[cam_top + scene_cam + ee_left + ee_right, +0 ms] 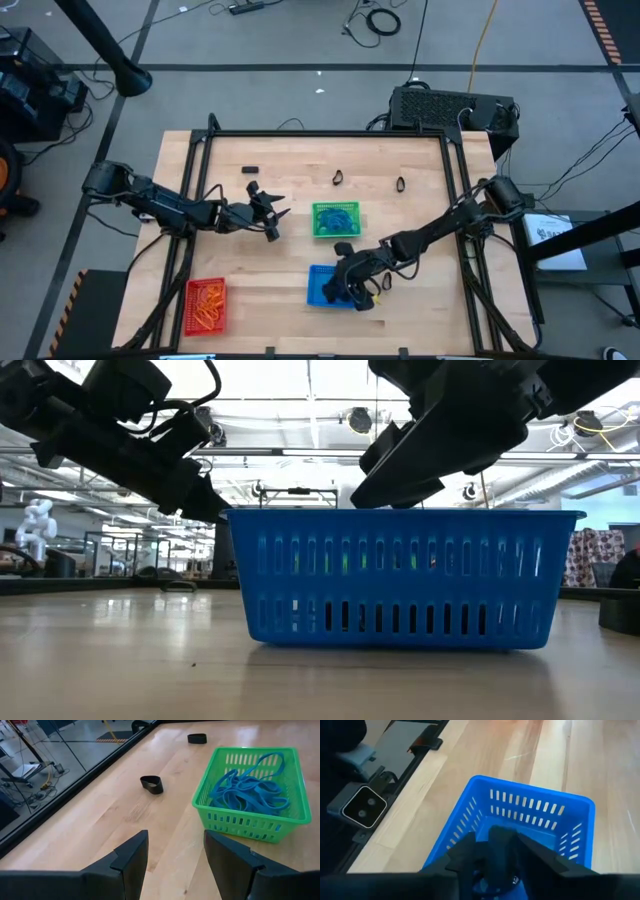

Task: Sort rubber bands into baskets
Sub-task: Put the black rubberband into the blue bin

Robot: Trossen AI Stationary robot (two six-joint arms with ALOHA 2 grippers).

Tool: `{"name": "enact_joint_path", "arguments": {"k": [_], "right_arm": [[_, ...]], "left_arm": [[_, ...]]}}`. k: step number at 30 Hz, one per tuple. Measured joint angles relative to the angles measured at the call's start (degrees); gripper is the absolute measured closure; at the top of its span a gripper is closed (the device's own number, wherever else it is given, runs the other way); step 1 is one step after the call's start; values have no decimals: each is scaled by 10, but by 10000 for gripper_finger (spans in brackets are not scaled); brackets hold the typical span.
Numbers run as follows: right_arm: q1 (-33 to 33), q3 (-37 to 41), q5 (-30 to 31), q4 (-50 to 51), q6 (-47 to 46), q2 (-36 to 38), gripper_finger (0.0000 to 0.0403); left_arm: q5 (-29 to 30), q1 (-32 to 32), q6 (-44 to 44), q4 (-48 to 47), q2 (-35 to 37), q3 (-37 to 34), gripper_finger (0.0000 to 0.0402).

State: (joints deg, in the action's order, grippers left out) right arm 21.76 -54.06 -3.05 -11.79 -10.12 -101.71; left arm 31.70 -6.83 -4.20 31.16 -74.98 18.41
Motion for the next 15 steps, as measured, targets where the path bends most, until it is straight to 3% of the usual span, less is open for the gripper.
{"name": "enact_joint_path", "arguments": {"k": [6,12,15], "right_arm": [[-3,0,0,17,5,17,233],[-39,-26,9,173,-1,129,224],[-61,-26,72,255,-11,188,231]], "left_arm": [[-1,0,0,-1,0,0,201],[-2,0,-1,-2,0,0,201],[-2,0,-1,-2,0,0,201]]}}
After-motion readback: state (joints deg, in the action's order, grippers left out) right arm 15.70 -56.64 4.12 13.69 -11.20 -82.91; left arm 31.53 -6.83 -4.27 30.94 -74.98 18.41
